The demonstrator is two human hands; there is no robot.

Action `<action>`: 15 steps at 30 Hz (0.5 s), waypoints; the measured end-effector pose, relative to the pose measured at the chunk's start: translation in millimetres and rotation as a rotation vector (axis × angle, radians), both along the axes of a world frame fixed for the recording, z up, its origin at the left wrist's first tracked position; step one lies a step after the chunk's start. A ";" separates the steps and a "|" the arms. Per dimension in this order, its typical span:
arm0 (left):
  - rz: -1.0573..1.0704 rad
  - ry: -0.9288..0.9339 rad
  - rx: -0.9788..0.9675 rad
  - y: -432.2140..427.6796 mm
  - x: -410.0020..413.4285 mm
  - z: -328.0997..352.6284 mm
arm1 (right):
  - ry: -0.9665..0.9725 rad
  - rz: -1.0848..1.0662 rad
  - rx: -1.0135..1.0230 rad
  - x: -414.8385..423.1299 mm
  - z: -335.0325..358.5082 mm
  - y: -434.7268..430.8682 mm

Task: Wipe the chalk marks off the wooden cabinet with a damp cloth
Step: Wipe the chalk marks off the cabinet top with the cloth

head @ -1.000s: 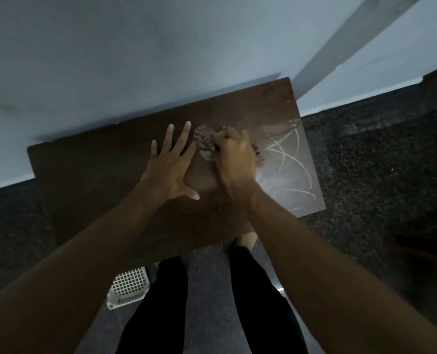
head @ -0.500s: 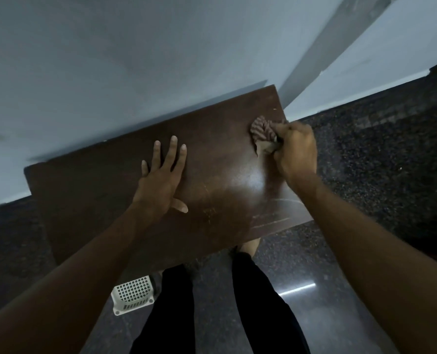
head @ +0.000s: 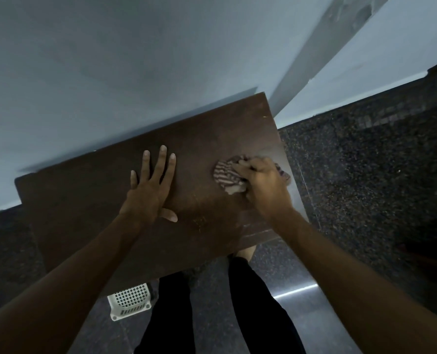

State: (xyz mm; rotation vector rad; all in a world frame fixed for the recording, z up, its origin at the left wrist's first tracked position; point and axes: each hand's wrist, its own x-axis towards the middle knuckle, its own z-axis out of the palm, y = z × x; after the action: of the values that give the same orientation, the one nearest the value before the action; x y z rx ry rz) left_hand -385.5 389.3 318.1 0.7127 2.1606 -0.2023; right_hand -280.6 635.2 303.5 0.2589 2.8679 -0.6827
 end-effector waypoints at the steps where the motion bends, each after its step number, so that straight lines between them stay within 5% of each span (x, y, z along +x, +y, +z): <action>1: -0.008 0.002 -0.014 1.7 -0.3 0.4 | 0.027 -0.041 -0.002 1.3 -1.7 11.4; 7: -0.027 0.010 -0.053 3.2 -0.3 -0.2 | 0.099 -0.345 0.087 -58.5 -18.2 48.0; 15: -0.010 0.000 -0.043 2.5 -1.4 1.5 | 0.126 -0.195 0.028 -83.8 1.4 -11.4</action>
State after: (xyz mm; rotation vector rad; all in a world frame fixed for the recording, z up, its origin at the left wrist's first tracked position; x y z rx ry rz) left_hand -386.9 391.8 319.6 0.6996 2.1463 -0.2528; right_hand -364.4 623.9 304.9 0.5229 3.0008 -0.7174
